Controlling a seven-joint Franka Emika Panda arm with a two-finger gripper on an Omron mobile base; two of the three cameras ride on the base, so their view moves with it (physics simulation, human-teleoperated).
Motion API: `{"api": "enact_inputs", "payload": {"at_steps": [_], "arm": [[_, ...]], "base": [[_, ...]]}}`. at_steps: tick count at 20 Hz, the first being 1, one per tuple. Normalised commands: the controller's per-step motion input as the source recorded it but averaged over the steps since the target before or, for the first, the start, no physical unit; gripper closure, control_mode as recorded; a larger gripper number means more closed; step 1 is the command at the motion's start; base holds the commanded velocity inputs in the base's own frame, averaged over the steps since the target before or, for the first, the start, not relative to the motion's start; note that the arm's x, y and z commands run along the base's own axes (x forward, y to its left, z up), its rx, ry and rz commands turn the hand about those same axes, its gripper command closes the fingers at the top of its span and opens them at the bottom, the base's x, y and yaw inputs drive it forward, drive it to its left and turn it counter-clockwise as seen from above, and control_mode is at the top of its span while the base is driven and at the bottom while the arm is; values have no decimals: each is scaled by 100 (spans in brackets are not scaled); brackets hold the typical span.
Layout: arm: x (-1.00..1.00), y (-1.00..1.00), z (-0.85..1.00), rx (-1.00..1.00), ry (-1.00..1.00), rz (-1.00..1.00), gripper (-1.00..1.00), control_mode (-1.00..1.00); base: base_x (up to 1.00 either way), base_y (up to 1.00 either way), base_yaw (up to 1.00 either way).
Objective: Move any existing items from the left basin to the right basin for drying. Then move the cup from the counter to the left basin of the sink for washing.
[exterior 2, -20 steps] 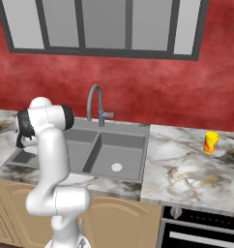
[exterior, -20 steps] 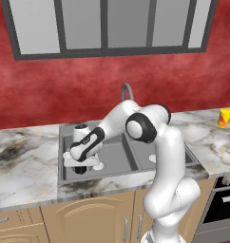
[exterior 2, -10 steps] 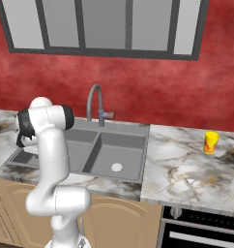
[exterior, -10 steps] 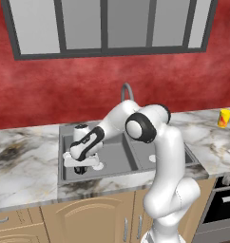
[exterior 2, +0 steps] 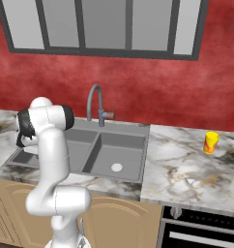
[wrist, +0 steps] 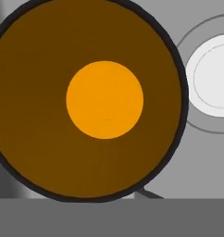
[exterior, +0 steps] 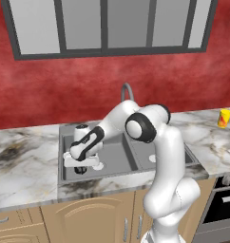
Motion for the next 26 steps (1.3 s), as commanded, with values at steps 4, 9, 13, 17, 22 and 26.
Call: {"api": "enact_inputs", "payload": {"at_steps": [4,9,13,17,22,26], "arm": [[0,2,2,-1,0,0,100,-100],[0,-1,28,-3,0,-2,100,-100],[-1,-8,42,-4,0,-4,100,-100],[-1,-14,42,-2,0,-4,100,-100],[-1,-23,40,-1,0,-4,100,-100],[-2,-29,41,0,-1,-3,100,-100]], "base": [[0,0,0],[0,0,0],[0,0,0],[0,0,0],[0,0,0],[0,0,0]]}}
